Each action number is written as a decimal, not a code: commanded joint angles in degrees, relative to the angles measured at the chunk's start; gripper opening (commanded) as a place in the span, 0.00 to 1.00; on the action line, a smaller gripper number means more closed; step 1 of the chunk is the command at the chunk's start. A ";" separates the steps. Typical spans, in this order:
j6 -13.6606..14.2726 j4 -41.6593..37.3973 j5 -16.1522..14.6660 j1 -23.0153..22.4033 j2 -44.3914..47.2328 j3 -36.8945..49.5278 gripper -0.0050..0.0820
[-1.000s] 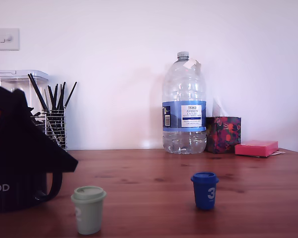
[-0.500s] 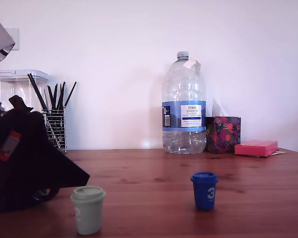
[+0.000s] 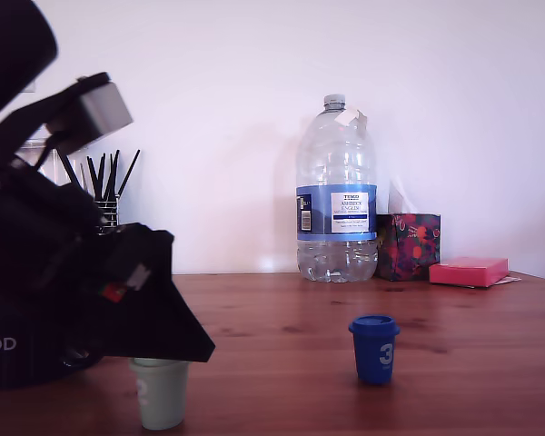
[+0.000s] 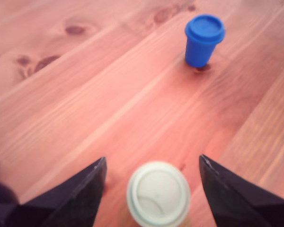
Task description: Pick up the coffee capsules from the table one by one and drop them inside the nearest coffee cup
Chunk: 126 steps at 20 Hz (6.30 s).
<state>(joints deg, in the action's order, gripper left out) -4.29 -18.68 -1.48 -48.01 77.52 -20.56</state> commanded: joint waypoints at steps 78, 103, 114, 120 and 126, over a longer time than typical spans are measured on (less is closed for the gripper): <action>8.83 29.66 -7.19 31.47 -15.39 -14.78 0.61; -7.80 2.03 7.21 -6.47 -4.85 -15.17 0.04; -13.25 -21.22 20.00 -18.36 16.04 -13.22 0.04; -16.44 -30.29 21.86 -18.95 16.65 -5.16 0.04; -16.52 -29.94 22.77 -19.58 16.65 -4.85 0.04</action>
<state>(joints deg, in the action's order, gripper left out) -20.56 -48.60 21.12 -67.53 93.17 -25.54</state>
